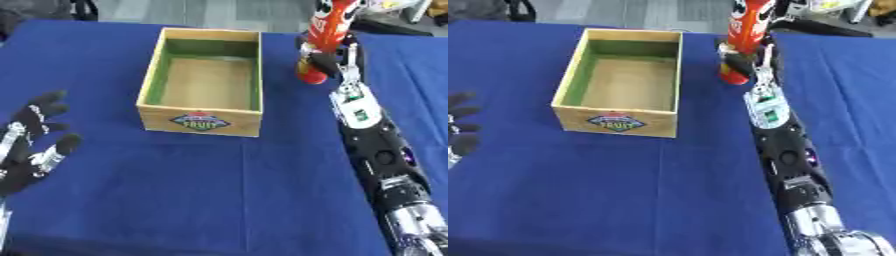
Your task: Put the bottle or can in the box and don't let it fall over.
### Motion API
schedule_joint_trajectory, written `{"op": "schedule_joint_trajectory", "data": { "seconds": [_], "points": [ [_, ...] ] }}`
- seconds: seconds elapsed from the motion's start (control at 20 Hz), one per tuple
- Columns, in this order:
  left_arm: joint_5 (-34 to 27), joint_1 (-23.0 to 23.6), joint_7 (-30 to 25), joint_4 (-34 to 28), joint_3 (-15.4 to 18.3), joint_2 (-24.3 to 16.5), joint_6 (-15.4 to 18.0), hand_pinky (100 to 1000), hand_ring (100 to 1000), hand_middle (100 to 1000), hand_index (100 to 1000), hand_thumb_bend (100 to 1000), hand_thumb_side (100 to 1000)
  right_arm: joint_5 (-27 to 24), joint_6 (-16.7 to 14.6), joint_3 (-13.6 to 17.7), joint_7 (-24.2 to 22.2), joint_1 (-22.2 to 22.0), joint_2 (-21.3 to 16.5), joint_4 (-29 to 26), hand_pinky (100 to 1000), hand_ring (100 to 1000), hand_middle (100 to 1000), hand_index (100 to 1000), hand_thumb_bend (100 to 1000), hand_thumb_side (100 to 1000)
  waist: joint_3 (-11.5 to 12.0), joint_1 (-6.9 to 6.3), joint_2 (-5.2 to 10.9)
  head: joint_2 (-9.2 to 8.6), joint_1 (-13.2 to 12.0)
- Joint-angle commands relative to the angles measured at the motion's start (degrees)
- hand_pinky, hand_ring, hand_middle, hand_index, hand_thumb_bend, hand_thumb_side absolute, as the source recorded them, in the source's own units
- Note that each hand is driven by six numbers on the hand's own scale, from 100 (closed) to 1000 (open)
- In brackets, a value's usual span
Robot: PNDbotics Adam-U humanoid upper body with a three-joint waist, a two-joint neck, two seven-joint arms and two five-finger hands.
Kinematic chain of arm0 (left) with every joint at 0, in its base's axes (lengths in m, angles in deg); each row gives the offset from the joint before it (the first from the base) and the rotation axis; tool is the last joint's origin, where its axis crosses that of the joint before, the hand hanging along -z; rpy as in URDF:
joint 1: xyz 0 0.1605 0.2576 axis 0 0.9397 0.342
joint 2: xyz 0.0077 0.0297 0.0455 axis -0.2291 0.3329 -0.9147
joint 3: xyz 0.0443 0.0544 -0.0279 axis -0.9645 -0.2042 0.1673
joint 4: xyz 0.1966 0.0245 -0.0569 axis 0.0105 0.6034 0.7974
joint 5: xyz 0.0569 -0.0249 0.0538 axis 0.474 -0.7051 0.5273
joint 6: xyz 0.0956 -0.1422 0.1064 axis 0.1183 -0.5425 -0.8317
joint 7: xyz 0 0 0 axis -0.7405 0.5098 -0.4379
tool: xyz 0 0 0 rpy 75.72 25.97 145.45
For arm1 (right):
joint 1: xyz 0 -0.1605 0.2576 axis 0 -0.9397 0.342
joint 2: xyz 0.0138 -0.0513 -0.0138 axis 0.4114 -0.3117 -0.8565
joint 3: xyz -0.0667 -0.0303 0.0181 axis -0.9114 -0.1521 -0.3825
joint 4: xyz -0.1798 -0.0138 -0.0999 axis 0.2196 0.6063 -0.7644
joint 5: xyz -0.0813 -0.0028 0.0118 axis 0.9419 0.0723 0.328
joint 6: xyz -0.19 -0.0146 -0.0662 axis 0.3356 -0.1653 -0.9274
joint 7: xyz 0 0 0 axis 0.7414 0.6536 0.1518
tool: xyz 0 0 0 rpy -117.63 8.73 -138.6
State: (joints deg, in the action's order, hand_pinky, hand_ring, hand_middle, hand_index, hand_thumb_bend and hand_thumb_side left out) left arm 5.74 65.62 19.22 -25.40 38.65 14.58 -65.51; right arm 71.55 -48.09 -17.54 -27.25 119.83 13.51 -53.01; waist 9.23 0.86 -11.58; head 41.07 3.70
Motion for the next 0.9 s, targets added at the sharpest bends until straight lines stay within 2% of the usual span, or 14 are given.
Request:
{"op": "schedule_joint_trajectory", "data": {
  "seconds": [0.05, 0.55, 0.9],
  "points": [
    [-0.15, -0.63, -0.14, -0.94, 0.18, -0.6, 0.03, 772, 890, 916, 931, 705, 698, -0.4, -0.14, 0.29, 0.52, 1.59, -1.1, -1.24, 750, 844, 836, 922, 639, 401, 0.11, -0.14, 0.76, -0.66, 0.22],
    [-0.15, -0.56, -0.17, -0.92, 0.18, -0.59, 0.02, 773, 890, 915, 930, 706, 698, -0.72, -0.46, 0.42, 0.64, 2.08, -1.04, -1.66, 737, 827, 822, 912, 638, 391, 0.05, -0.07, 0.86, -0.66, 0.36],
    [-0.15, -0.54, -0.19, -0.91, 0.2, -0.61, 0.03, 774, 889, 914, 930, 707, 698, -0.55, -0.6, 0.39, 0.31, 2.17, -1.02, -1.75, 730, 808, 803, 897, 621, 360, -0.09, -0.12, 0.87, -0.83, 1.49]
  ]
}}
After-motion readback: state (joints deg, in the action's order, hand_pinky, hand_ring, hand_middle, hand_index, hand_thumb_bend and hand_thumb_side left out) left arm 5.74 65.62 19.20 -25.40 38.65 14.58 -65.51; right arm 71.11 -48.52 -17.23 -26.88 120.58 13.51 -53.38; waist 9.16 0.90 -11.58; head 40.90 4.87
